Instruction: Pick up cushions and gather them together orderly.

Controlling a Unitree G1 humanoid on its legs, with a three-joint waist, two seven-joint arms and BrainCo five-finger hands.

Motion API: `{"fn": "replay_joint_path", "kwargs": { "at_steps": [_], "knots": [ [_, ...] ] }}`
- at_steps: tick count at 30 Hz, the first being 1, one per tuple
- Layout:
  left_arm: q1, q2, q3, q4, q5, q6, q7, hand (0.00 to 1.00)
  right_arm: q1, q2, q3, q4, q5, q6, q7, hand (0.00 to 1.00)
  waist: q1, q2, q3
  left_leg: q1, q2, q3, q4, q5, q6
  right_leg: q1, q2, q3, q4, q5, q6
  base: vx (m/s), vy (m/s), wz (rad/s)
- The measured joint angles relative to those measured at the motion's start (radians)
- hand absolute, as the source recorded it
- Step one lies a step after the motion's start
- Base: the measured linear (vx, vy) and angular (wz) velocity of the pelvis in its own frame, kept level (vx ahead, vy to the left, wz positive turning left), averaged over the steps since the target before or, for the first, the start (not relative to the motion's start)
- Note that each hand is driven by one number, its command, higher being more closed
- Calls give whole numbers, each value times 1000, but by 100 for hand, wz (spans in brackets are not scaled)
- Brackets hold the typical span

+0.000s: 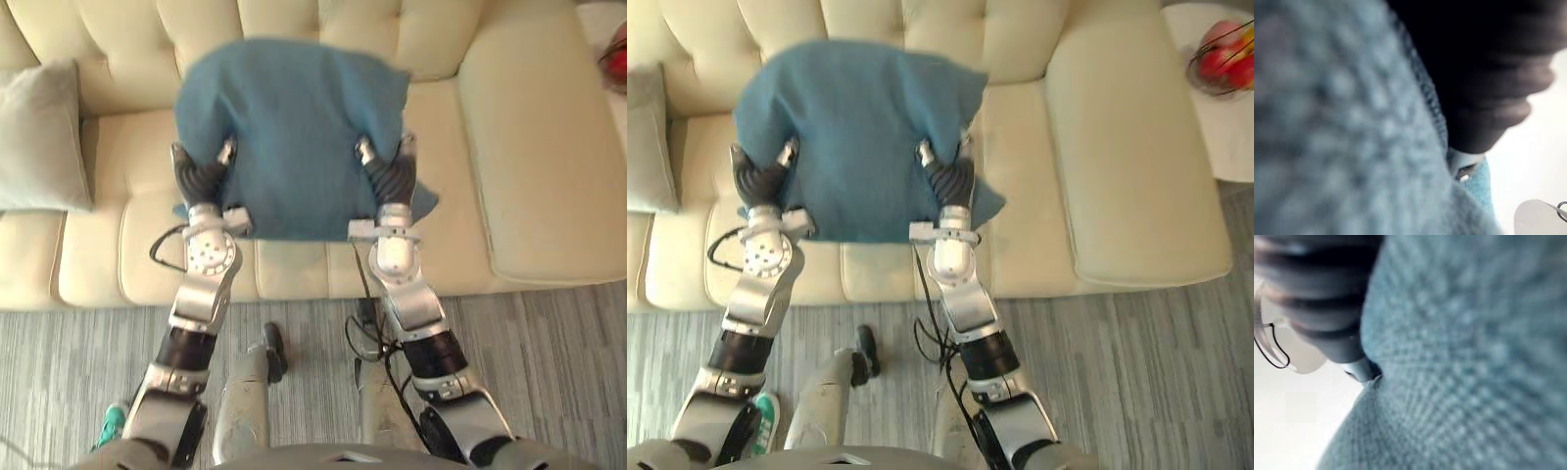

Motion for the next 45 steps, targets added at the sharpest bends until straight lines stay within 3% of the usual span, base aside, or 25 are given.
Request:
{"fn": "replay_joint_path", "kwargs": {
  "at_steps": [4, 10, 11, 12, 17, 21, 25, 28, 34, 39, 45],
  "knots": [
    [-199, 9, 0, 77, 0, 0, 49, 100, -152, 6, -42, -25, -92, 4, -90, 100, 9, -1, 21, -68, -2, -6, -45, 50, -6, -78, -5, -13, -6, 23, 12, -25, -69, 16],
    [-557, 42, -3, 207, 0, 1, 68, 100, -409, 24, -171, -9, -131, 24, -193, 100, 10, 0, 35, -169, -9, -26, -122, 124, -23, -190, -8, -36, -26, 62, 17, -5, -38, 18],
    [-638, 49, 4, 232, 0, 1, 69, 0, -490, 26, -208, 30, -130, 25, -216, 100, 7, -1, 47, -173, -12, -26, -156, 145, -24, -198, -10, -42, -44, 73, 9, -14, -32, 10],
    [-684, 51, 8, 250, 0, 1, 69, 0, -541, 26, -229, 60, -129, 26, -231, 0, 6, -1, 52, -174, -12, -26, -175, 155, -26, -204, -10, -47, -52, 77, 5, -18, -32, 15],
    [-890, 75, 29, 336, -1, 1, 75, 0, -784, -20, -285, 178, -115, 41, -284, 0, 6, -1, 53, -192, -25, -40, -326, 249, -42, -268, -9, -71, -72, 88, -9, -16, -42, 19],
    [-1053, 98, 60, 458, -4, 1, 67, 0, -1011, -113, -291, 324, -64, 63, -307, 0, 9, 4, 67, -186, -24, -67, -503, 363, -58, -308, 6, -118, -95, 95, -17, 8, -50, 22],
    [-1075, 117, 77, 528, -48, 7, 68, 0, -1122, -158, -299, 439, 34, 65, -307, 0, 18, 6, 85, -221, -16, -81, -540, 393, -65, -338, 14, -149, -114, 99, -22, 33, -19, 14],
    [-1074, 127, 99, 589, -71, 41, 63, 0, -1151, -166, -277, 529, 130, 61, -295, 0, 20, 6, 101, -251, -14, -81, -540, 403, -73, -361, 14, -160, -115, 99, -22, 48, 28, 9],
    [-1010, 151, 180, 598, -81, 57, 35, 0, -1135, -197, -232, 639, 231, 61, -196, 0, 10, 7, 141, -276, -10, -79, -540, 410, -79, -383, 16, -167, -114, 99, -22, 31, 43, 2],
    [-859, 151, 277, 556, -101, 57, 25, 0, -1050, -202, -225, 639, 243, 70, -105, 0, 6, 6, 142, -312, 1, -78, -540, 421, -87, -430, 26, -168, -100, 99, -27, 13, 17, -4],
    [-656, 101, 310, 485, -134, 54, 24, 0, -979, -252, -243, 566, 280, 52, -63, 0, 3, 5, 157, -323, 8, -83, -540, 431, -80, -450, 34, -172, -65, 89, -40, -9, 13, 3]
  ]
}}
